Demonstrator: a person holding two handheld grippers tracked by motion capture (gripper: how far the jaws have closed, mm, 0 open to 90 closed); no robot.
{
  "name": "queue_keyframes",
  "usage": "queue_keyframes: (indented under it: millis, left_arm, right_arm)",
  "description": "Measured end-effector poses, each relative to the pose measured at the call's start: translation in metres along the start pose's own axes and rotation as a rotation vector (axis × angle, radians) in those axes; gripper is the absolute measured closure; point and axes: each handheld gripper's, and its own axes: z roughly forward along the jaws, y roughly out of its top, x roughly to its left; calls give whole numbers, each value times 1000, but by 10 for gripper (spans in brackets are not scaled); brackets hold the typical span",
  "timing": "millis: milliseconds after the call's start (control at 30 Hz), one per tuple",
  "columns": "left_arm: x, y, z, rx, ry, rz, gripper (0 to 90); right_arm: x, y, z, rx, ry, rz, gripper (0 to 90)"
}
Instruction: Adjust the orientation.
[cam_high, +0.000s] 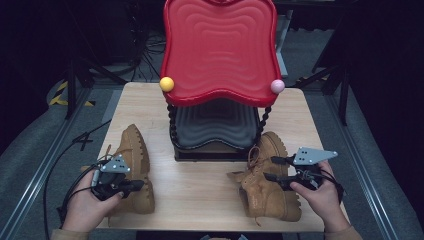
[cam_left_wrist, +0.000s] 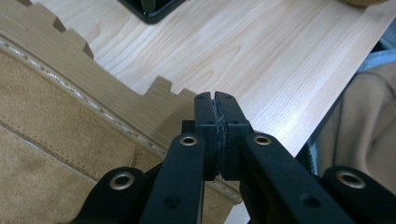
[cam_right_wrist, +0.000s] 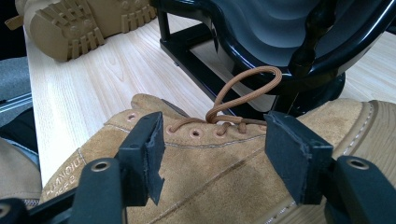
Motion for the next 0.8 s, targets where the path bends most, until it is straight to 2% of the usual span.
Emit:
queue_keyframes:
  millis: [133,200,467,600,800]
  left_arm:
    - [-1,1,2,7,1,-4,890]
    - [-2,1,4,33,17,2,890]
    - [-2,3,5,42,18,-9,898]
    - [-3,7,9,29,3,-3,899]
    - [-8,17,13,60,9,30,899]
  right_arm:
    - [0,0,0,1,1,-1,384]
    - [0,-1,0,2,1,0,384]
    - [3,-1,2,10,4,-7,384]
    - [4,-2,1,17,7,-10,384]
    - [5,-4,-4,20,-1,-7,384]
